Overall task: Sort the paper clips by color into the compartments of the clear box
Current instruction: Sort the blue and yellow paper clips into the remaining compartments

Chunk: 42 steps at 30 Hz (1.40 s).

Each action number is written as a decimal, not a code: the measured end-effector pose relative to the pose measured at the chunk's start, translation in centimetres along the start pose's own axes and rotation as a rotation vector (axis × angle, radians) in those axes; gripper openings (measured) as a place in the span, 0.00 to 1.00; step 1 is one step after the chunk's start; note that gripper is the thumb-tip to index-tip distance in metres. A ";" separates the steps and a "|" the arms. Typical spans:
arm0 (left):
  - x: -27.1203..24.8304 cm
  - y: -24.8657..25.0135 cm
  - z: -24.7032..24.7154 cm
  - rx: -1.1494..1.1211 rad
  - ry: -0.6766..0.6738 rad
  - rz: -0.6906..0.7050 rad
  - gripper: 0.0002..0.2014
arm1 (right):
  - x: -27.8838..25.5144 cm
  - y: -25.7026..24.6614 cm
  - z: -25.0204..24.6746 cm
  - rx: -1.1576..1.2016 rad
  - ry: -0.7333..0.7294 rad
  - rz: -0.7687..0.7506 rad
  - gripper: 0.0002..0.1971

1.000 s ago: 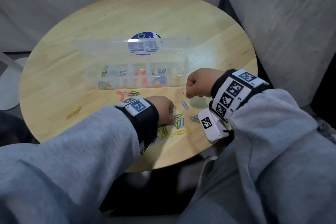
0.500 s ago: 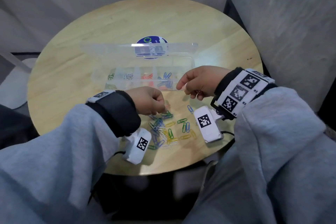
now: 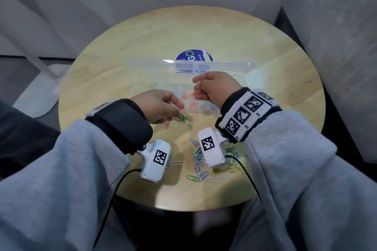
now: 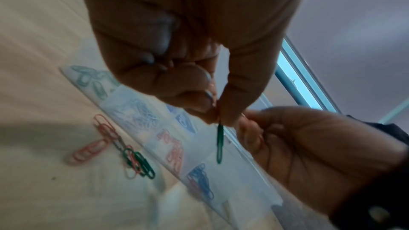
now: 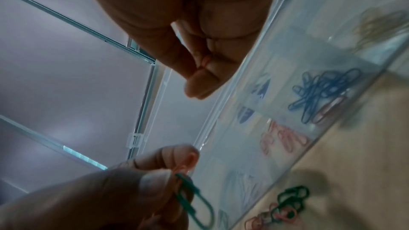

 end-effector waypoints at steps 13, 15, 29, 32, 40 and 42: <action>0.7 0.9 -0.8 0.139 0.129 0.039 0.08 | -0.7 -0.4 -0.7 -0.022 -0.142 -0.059 0.17; 0.8 1.0 -0.6 0.131 0.132 0.036 0.09 | -0.9 -1.2 -1.9 -0.361 -0.071 -0.187 0.14; 0.4 0.4 -1.2 -0.067 0.214 0.025 0.17 | -0.6 0.1 -3.4 -1.192 -0.018 -0.269 0.17; 0.2 0.6 -2.1 -0.063 0.293 0.043 0.16 | -0.6 0.1 -3.6 -1.180 0.017 -0.280 0.18; 1.8 4.2 -2.0 -0.156 0.319 0.115 0.10 | 0.0 0.7 -3.8 -1.138 -0.038 -0.211 0.09; 2.2 4.9 -1.0 -0.104 0.276 0.136 0.06 | 0.1 0.7 -3.8 -1.130 -0.042 -0.222 0.09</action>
Point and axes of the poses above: each hand's wrist, its own x-axis towards the middle knuckle, its own z-axis out of the palm, y = z × x, the point moved 9 cm from there along x, towards the middle knuckle, and after that the axes turned 12 degrees about x, right-handed, at the moved point
